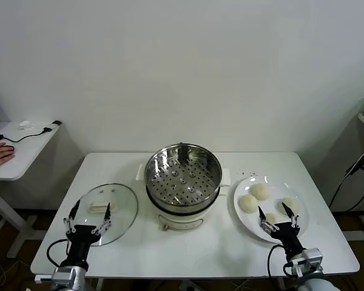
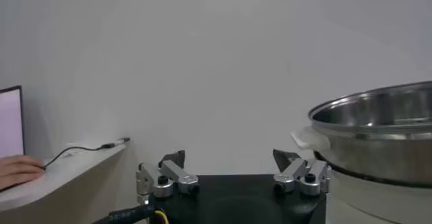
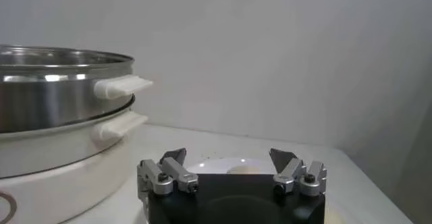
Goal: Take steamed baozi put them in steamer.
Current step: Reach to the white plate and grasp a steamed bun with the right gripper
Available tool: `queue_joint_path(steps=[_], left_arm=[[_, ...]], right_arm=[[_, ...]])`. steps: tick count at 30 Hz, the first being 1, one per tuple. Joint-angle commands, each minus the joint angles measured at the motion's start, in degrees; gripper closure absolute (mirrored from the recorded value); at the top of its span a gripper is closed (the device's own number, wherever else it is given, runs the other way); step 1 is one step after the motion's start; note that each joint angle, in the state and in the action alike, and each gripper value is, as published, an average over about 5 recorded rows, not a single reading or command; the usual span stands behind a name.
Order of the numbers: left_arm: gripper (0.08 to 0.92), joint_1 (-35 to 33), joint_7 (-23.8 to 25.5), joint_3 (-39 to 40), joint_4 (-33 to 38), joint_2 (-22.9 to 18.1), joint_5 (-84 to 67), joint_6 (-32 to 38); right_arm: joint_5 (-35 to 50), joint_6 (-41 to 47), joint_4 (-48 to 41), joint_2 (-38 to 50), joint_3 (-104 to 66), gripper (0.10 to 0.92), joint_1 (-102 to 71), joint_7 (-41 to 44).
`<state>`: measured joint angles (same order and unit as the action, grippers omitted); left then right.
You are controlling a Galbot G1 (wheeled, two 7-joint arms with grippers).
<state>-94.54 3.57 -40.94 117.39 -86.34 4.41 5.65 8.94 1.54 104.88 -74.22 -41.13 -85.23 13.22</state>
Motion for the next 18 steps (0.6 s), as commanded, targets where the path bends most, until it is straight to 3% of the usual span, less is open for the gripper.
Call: queue_joint_path(steps=[1,4,10,18], left_arm=[[0.177,-0.1,-0.3,0.1,0.0,0.0,0.3,0.1],[0.177,-0.3,-0.5,0.3,-0.1,0.2,0.4,0.1],[0.177,-1.5,-1.3,1.6,0.3,-0.4,1.4,0.4],[0.177,-3.2,-2.0,2.8,0.6,-0.8,3.0,2.1]], right_arm=[[-0.3,-0.7,0.0,1.5,-0.1,0.203,0.3,1.2],[-1.9,3.5,-0.7,8.0,-0.4,0.203,2.4,3.9],[-5.3,13.5,-4.3,27.0,0.4,0.203,7.7,19.2],[-13.1,12.9,-14.9,45.5,12.6,0.203,25.4,36.2]])
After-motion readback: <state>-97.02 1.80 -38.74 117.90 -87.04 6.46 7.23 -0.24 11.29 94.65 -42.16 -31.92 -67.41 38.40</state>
